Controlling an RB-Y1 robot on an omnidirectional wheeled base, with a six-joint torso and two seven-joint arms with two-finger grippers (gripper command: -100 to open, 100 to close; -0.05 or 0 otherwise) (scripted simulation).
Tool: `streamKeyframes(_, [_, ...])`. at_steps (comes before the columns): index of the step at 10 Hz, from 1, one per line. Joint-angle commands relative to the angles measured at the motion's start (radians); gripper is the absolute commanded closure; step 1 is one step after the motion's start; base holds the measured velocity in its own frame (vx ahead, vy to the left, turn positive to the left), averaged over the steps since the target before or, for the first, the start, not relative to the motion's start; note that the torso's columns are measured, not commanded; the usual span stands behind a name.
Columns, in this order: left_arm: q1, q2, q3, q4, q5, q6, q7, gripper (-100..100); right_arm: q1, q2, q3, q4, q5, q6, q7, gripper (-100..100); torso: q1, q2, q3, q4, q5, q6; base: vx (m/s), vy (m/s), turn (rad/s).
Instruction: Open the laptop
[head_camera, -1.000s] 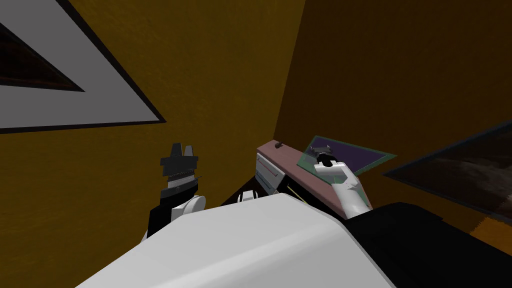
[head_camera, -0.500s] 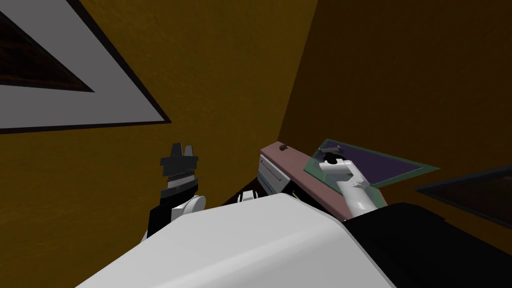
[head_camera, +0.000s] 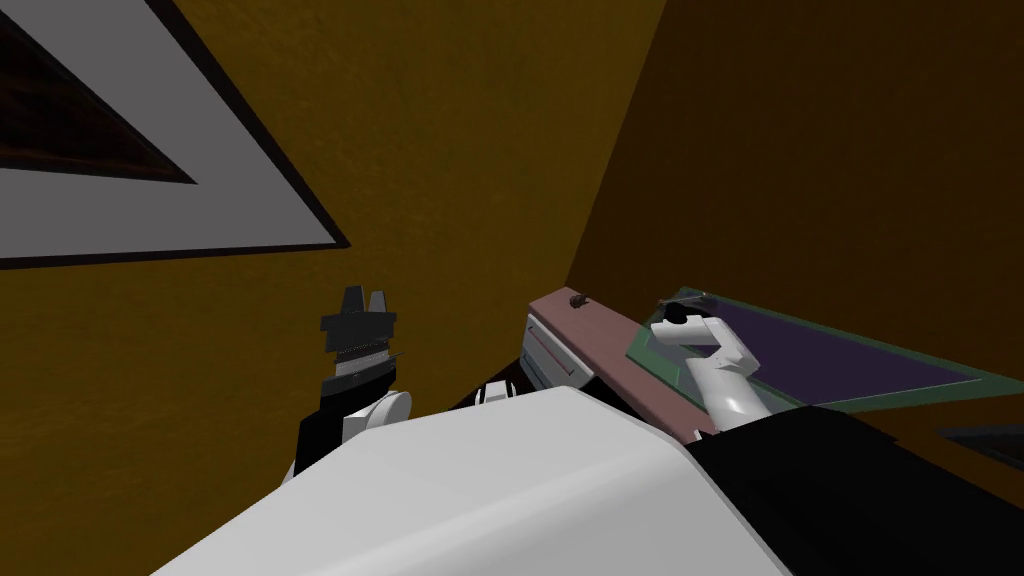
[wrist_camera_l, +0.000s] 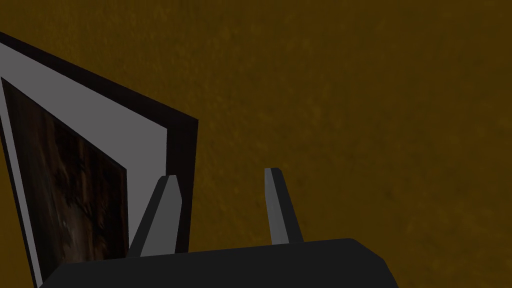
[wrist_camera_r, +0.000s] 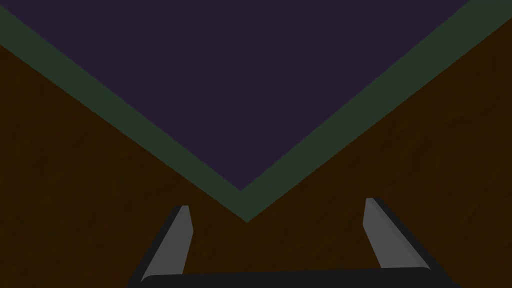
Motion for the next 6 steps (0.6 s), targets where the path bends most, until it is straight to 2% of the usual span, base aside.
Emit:
streamKeyframes(1, [0.000,0.000,0.000,0.000,0.000,0.000,0.000,0,-0.014,-0.042,-0.030,0.054,0.014,0.042,0.072,-100,0.000,0.002,0.001,0.000,0.000,0.000,0.073,-0.011,0.099])
streamKeyframes(3, [0.000,0.000,0.000,0.000,0.000,0.000,0.000,0,-0.023,-0.063,-0.049,0.088,0.029,0.067,0.115,-100,0.000,0.002,0.001,0.001,0.000,0.000,0.073,-0.004,0.088])
streamKeyframes(4, [0.000,0.000,0.000,0.000,0.000,0.000,0.000,0,-0.019,-0.059,-0.043,0.076,0.020,0.059,0.099,-100,0.001,0.002,0.001,0.001,0.000,0.000,0.032,0.000,0.019])
streamKeyframes(5, [0.000,0.000,0.000,0.000,0.000,0.000,0.000,0,-0.023,-0.068,-0.046,0.077,0.012,0.072,0.111,-100,0.001,0.003,0.002,0.001,0.000,0.000,0.040,-0.079,0.019])
streamKeyframes(6, [0.000,0.000,0.000,0.000,0.000,0.000,0.000,0,-0.023,-0.064,-0.044,0.078,0.017,0.066,0.106,-100,-0.004,0.002,0.001,0.001,-0.001,0.000,0.025,-0.053,0.014])
